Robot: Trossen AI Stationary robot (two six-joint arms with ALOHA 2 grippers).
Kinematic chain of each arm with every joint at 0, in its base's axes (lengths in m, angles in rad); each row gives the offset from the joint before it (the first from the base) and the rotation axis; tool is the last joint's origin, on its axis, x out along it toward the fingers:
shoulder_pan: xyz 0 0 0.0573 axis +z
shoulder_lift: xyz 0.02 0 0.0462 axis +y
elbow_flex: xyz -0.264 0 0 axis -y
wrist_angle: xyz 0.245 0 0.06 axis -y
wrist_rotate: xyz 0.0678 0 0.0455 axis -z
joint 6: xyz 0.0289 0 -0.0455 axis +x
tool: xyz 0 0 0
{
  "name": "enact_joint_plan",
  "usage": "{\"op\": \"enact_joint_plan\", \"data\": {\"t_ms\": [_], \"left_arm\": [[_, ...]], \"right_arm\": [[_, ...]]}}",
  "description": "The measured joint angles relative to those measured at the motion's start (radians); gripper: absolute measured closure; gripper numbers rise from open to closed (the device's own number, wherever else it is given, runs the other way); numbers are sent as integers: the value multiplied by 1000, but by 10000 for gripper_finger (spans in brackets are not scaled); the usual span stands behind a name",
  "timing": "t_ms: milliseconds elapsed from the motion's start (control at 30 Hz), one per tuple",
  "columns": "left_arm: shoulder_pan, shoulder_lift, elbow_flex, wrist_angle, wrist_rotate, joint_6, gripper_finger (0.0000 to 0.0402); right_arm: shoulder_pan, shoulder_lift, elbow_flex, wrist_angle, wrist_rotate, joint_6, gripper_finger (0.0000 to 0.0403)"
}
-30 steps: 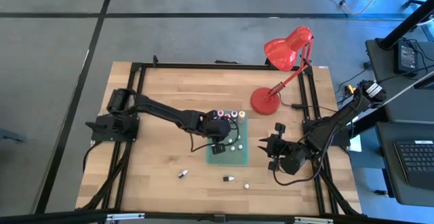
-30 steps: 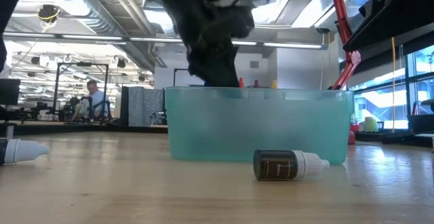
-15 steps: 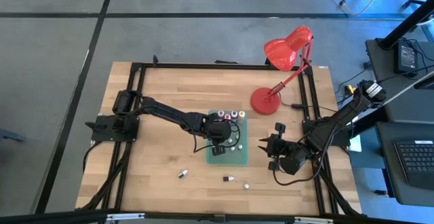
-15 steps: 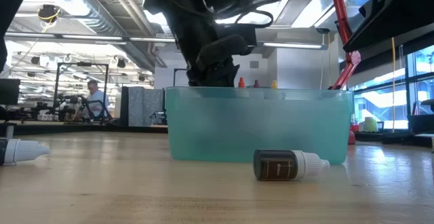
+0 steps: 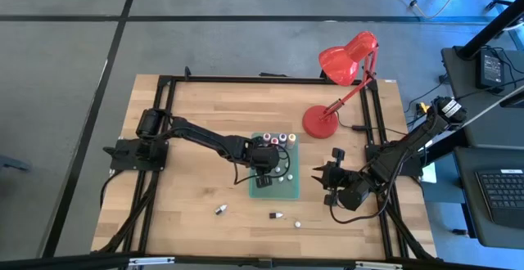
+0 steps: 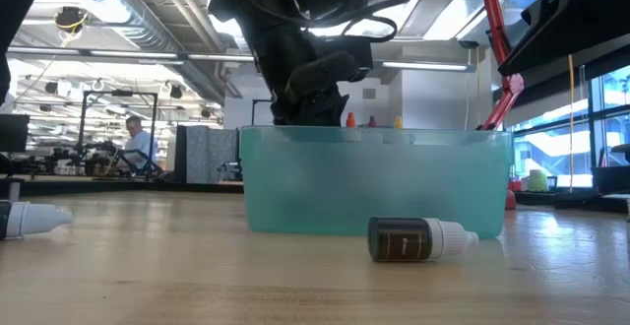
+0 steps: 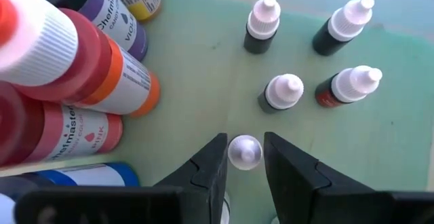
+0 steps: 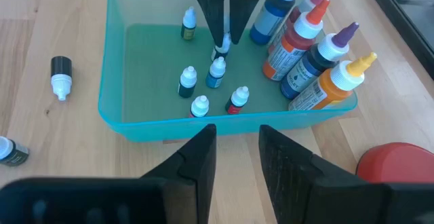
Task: Pick & Place food coloring
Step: Put the left small black food coloring bottle into the green bin, then put the small black food coloring bottle into the green bin
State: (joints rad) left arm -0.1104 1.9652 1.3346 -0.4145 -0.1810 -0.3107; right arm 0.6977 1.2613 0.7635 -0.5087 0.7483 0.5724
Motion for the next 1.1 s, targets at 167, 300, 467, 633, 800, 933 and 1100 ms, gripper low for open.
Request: {"op": "enact_joint_plan", "data": {"t_ms": [167,300,467,633,800,933,1100], "left_arm": [[0,-7,1,-1,1,0,311],[0,-32,37,-14,15,6,311],[0,-89,63,-37,82,42,311],[-75,-197,43,-30,-20,96,313],[-161,-305,-159,252,-148,99,313],[-204,-377,-384,644,55,141,313],[-245,-422,-623,1078,282,252,313]], "right_arm": [[0,0,0,0,-1,-2,288],[0,0,0,0,-26,-36,288],[0,0,0,8,-85,-56,288],[0,0,0,89,-199,-54,288],[6,2,0,241,-334,-156,288],[9,8,0,327,-339,-243,275],[6,11,25,382,-330,-210,226]]}}
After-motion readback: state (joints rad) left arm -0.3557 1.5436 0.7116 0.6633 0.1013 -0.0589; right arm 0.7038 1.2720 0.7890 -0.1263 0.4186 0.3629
